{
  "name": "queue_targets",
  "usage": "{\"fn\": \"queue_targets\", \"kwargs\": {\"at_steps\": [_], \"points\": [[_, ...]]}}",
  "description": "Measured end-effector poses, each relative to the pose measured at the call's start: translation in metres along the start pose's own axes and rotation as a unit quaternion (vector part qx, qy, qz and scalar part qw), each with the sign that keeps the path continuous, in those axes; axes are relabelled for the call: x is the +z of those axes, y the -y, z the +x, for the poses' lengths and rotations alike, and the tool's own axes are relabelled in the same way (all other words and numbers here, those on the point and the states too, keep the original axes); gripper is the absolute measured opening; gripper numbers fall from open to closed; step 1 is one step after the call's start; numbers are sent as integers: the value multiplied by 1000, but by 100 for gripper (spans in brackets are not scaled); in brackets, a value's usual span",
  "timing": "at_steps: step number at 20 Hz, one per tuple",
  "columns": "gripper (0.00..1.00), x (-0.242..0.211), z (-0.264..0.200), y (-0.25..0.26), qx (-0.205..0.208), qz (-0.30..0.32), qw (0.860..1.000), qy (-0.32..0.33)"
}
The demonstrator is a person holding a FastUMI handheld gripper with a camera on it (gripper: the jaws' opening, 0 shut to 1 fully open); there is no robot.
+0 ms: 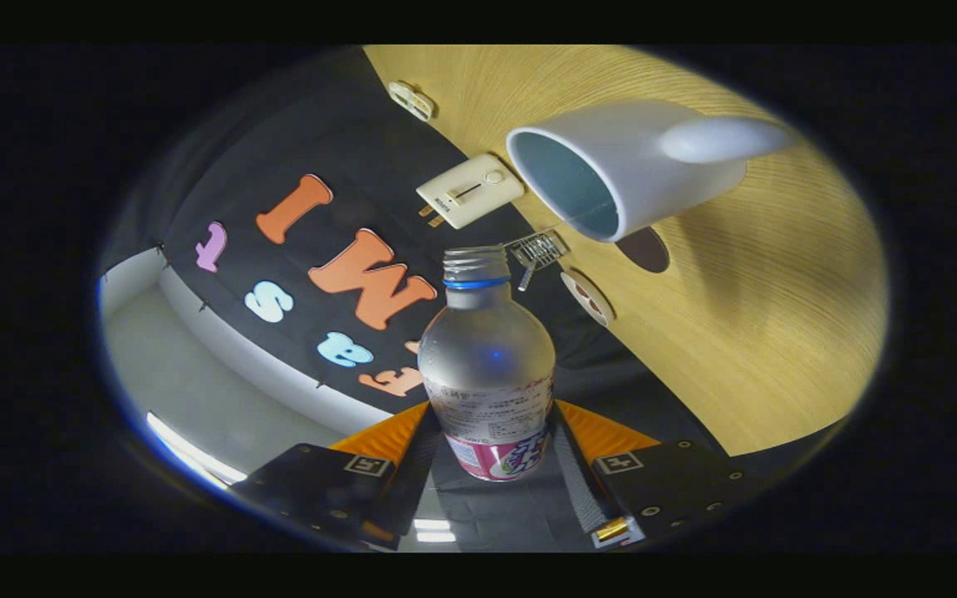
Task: Take the bottle from table, then pour the juice into the cup, finally place the bottle on the coaster
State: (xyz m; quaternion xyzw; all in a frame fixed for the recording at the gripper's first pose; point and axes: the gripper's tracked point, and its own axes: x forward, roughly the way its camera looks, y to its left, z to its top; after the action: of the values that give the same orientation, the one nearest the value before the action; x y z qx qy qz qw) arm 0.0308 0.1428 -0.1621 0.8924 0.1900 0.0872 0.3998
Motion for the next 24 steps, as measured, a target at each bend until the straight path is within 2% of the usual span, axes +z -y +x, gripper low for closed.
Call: {"fn": "queue_targets", "kwargs": {"at_steps": [7, 8, 9, 11, 12, 15, 19, 24], "points": [[74, -6, -1, 2, 4, 3, 1000, -6], [74, -5, 1, 6, -10, -10, 1000, -3], [74, -4, 3, 19, -43, -44, 998, 1], [74, 4, 5, 49, -108, -126, 986, 13], [74, 9, 5, 50, -118, -145, 982, 17], [74, 18, 4, 56, -141, -184, 972, 24], [74, 20, 2, 64, -170, -261, 950, 27], [74, 22, 4, 62, -195, -381, 904, 21]]}}
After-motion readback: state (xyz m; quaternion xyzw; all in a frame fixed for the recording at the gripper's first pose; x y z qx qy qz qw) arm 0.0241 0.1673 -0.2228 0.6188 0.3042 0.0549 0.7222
